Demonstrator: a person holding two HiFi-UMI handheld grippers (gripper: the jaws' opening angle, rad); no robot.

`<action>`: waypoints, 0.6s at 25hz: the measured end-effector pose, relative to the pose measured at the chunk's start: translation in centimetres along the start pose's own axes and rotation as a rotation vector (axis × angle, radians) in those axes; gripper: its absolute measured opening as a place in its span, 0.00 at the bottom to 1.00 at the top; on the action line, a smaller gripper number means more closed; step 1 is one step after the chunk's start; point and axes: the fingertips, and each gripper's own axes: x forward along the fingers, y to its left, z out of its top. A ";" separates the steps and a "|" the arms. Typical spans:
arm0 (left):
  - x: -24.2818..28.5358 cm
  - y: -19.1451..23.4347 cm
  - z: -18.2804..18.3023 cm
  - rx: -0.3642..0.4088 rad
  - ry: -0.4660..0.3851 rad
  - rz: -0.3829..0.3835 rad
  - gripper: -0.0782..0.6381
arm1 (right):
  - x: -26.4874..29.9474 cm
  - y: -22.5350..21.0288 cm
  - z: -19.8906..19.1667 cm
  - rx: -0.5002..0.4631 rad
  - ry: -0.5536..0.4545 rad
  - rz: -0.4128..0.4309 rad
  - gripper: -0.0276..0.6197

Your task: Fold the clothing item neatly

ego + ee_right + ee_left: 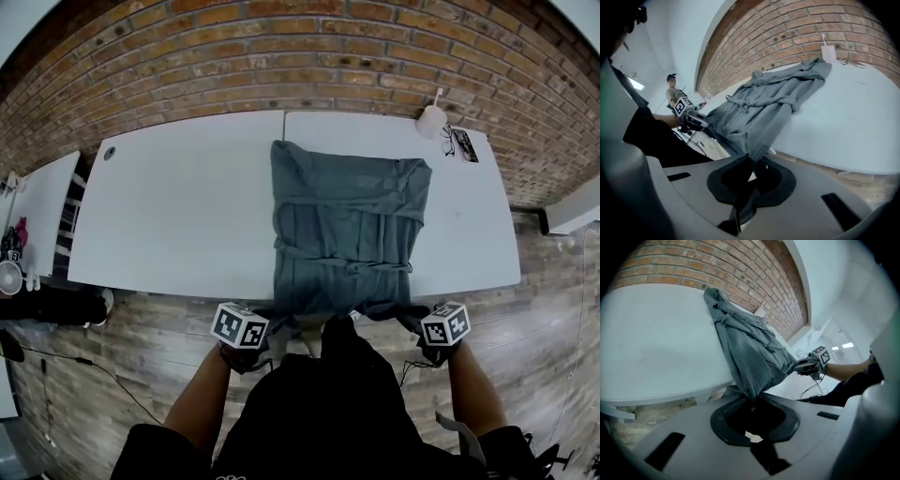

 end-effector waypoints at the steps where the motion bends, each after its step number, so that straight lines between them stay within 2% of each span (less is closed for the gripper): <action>1: -0.8 -0.7 0.6 0.005 -0.017 -0.031 0.14 | -0.8 0.7 0.7 -0.006 -0.017 0.035 0.07; 4: -3.2 -3.0 3.0 0.004 -0.089 -0.125 0.14 | -3.1 2.5 3.3 -0.019 -0.079 0.122 0.07; 7: -5.3 -4.6 5.9 0.012 -0.170 -0.180 0.14 | -5.2 3.5 6.8 -0.035 -0.174 0.155 0.07; 12: -8.1 -5.4 11.6 -0.013 -0.308 -0.230 0.14 | -7.6 3.0 12.9 -0.040 -0.327 0.143 0.07; 15: -9.3 -4.4 15.7 -0.040 -0.372 -0.222 0.14 | -8.6 1.8 16.8 -0.050 -0.385 0.124 0.07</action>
